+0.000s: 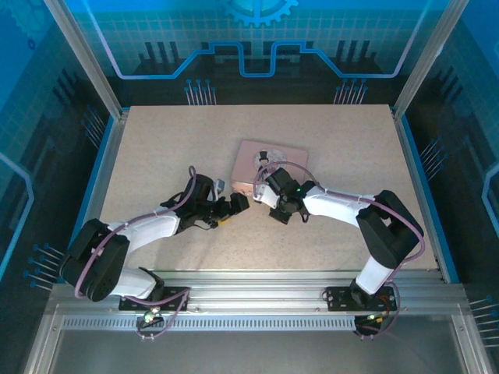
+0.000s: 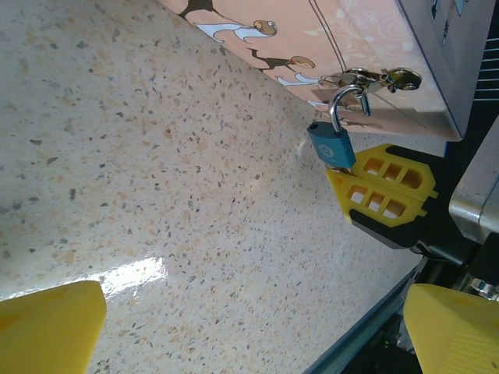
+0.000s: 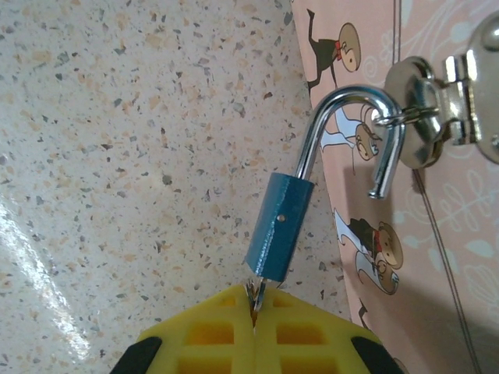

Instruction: Unlock the padlock with the key

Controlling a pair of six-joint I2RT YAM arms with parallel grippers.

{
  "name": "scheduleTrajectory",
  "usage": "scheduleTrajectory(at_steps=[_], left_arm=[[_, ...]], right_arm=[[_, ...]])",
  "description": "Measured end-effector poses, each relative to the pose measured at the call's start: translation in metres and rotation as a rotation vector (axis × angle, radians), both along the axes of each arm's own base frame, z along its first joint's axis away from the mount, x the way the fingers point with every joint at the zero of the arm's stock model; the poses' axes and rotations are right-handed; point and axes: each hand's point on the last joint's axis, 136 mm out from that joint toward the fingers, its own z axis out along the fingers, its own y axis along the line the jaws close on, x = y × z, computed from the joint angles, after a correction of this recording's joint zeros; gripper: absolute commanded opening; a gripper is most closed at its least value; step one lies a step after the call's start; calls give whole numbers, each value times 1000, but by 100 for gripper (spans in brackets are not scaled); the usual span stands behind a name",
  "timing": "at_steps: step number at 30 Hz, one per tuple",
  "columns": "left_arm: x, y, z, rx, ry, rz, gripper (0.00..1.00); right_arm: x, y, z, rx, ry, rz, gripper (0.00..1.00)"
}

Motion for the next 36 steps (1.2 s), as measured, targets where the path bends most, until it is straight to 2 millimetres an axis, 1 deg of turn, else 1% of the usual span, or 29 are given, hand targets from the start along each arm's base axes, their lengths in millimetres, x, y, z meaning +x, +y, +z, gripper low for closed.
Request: scheduleTrajectory(at_steps=[10, 14, 18, 22, 27, 36], left_arm=[[-3, 3, -2, 3, 7, 4, 99], [-6, 5, -5, 8, 16, 4, 99], [-6, 5, -4, 7, 13, 5, 99], [-7, 5, -2, 3, 6, 5, 99], [-7, 5, -1, 2, 6, 5, 99], [-7, 5, 0, 0, 4, 7, 99]], right_arm=[[7, -8, 6, -38, -39, 66, 0], [6, -8, 5, -38, -34, 94, 0], [6, -8, 5, -28, -24, 112, 0], [5, -3, 8, -10, -15, 135, 0], [8, 4, 13, 3, -17, 165, 0], [22, 23, 7, 4, -4, 230, 0]])
